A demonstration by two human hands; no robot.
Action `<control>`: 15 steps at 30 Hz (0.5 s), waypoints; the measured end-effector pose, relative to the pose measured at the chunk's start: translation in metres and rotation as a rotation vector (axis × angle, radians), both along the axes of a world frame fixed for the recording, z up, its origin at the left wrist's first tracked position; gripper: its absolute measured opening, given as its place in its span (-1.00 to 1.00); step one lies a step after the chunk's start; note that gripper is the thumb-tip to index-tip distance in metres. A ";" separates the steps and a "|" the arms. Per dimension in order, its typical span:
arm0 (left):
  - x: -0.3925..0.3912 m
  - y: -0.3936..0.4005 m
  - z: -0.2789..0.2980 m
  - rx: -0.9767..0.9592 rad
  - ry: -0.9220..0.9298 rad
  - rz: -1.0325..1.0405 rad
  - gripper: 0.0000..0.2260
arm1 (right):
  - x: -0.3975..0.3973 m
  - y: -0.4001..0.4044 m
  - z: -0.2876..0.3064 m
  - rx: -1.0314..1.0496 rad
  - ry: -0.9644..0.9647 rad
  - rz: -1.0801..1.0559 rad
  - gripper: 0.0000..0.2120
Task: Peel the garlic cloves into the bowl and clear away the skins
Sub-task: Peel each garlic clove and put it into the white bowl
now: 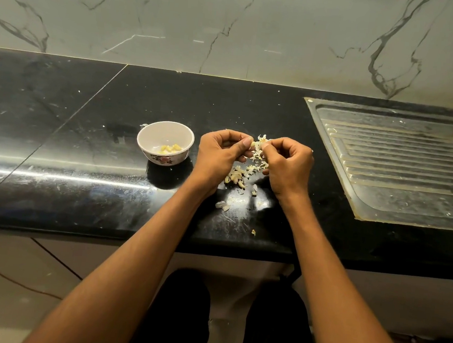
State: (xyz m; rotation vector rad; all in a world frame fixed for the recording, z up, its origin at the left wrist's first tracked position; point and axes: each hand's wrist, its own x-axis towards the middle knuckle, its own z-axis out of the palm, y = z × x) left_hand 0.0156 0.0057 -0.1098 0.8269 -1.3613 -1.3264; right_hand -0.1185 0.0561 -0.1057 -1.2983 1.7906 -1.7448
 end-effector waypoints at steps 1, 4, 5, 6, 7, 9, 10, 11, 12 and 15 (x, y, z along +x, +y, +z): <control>0.000 0.000 0.000 0.001 0.000 0.000 -0.92 | 0.001 0.000 0.000 0.001 0.060 -0.024 -0.83; 0.000 0.000 0.000 0.007 0.007 -0.007 -0.94 | 0.003 0.001 0.000 -0.001 0.222 -0.090 -0.80; 0.000 0.000 0.000 0.009 0.012 -0.010 -0.95 | 0.002 0.001 -0.001 0.000 0.266 -0.104 -0.82; 0.000 0.001 0.001 0.009 0.017 -0.012 -0.96 | 0.002 0.000 -0.002 0.005 0.301 -0.109 -0.86; 0.000 0.001 0.001 0.010 0.021 -0.013 -0.96 | 0.000 0.000 -0.003 0.014 0.327 -0.102 -0.90; 0.000 0.001 0.001 0.012 0.029 -0.013 -0.95 | -0.003 0.000 -0.005 0.045 0.353 -0.083 -0.85; 0.000 0.001 0.000 0.014 0.032 -0.014 -0.95 | -0.004 -0.001 -0.006 0.057 0.356 -0.074 -0.81; 0.000 0.001 0.000 0.016 0.037 -0.015 -0.94 | -0.005 -0.002 -0.007 0.064 0.355 -0.068 -0.79; 0.000 0.001 0.000 0.019 0.044 -0.016 -0.94 | -0.004 -0.002 -0.007 0.065 0.351 -0.064 -0.78; 0.000 0.000 0.000 0.020 0.054 -0.013 -0.94 | -0.003 -0.002 -0.006 0.037 0.283 -0.062 -0.88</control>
